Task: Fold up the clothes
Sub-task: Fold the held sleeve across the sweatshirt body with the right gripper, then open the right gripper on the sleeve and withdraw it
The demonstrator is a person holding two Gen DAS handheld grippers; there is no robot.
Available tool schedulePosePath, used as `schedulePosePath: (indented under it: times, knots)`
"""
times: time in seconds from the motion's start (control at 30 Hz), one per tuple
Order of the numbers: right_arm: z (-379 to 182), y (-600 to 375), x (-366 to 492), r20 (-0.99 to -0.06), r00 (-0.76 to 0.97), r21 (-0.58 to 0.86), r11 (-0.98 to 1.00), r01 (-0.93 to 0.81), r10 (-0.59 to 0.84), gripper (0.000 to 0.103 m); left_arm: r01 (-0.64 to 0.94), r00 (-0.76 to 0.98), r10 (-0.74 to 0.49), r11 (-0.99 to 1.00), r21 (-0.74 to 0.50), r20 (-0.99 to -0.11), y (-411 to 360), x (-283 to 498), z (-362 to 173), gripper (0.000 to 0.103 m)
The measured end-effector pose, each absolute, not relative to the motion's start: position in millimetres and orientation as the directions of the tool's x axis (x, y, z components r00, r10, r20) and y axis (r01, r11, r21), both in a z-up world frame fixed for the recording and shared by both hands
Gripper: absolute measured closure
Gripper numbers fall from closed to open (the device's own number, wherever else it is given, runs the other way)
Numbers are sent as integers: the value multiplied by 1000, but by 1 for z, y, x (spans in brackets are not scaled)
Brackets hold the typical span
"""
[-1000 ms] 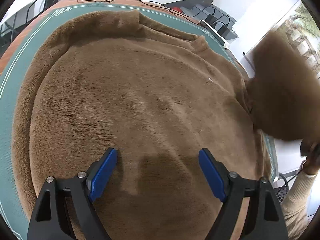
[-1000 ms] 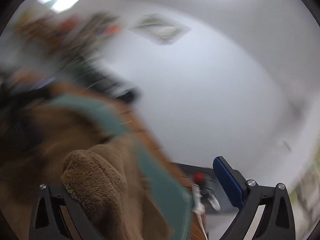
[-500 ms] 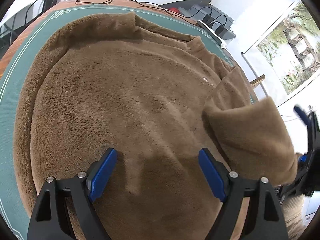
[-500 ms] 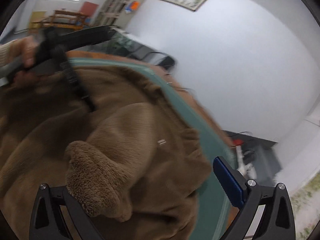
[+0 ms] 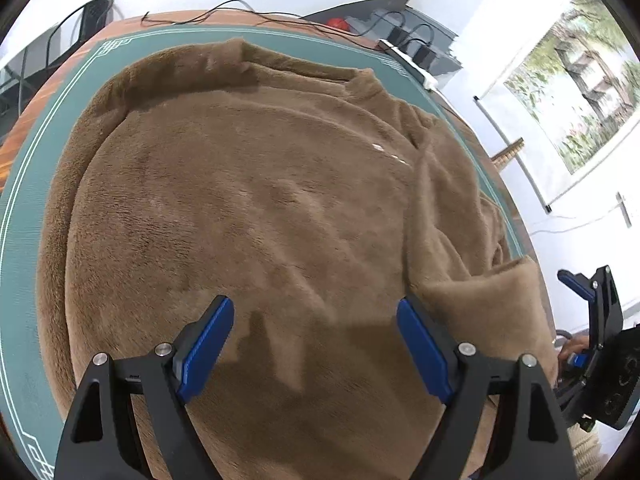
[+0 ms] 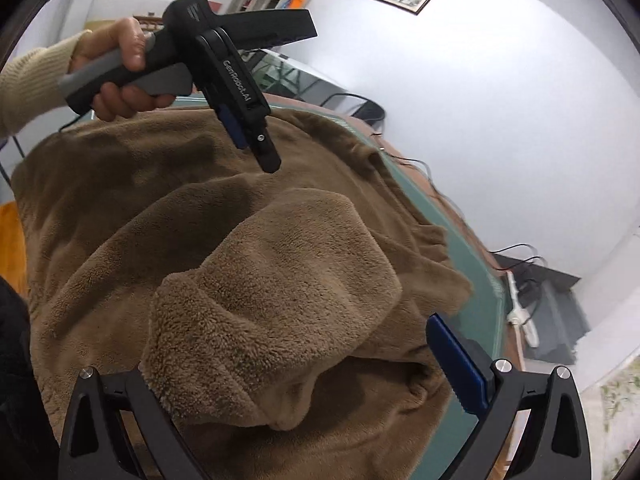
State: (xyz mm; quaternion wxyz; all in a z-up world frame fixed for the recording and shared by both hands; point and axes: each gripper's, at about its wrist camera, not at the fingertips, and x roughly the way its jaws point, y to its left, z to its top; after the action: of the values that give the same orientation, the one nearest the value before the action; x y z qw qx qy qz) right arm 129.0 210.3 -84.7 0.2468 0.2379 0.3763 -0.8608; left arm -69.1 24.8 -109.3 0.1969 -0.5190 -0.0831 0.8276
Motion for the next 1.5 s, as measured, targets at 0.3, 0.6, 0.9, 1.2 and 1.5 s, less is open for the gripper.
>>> schedulePosePath:
  times: [0.3, 0.6, 0.9, 1.2, 1.5]
  knots:
    - [-88, 192, 157, -476, -867, -686, -555, 471, -148, 0, -362, -202, 568, -800, -479, -798, 88, -52, -111, 16]
    - [-72, 201, 203, -539, -778, -535, -582, 613, -325, 0, -131, -290, 463, -886, -444, -838, 60, -87, -138, 16]
    - [-82, 287, 156, -677, -501, 147, -766, 626, -539, 0, -69, -336, 489, -865, -496, -805, 6, -71, -130, 16]
    - [-110, 263, 71, -724, -336, 392, -759, 520, -603, 0, -142, -355, 504, -861, -488, -787, 5, -50, -120, 16]
    - [-66, 207, 38, -439, -221, 571, -460, 680, -871, 0, -108, -407, 494, -861, -497, -768, -36, -45, -116, 16]
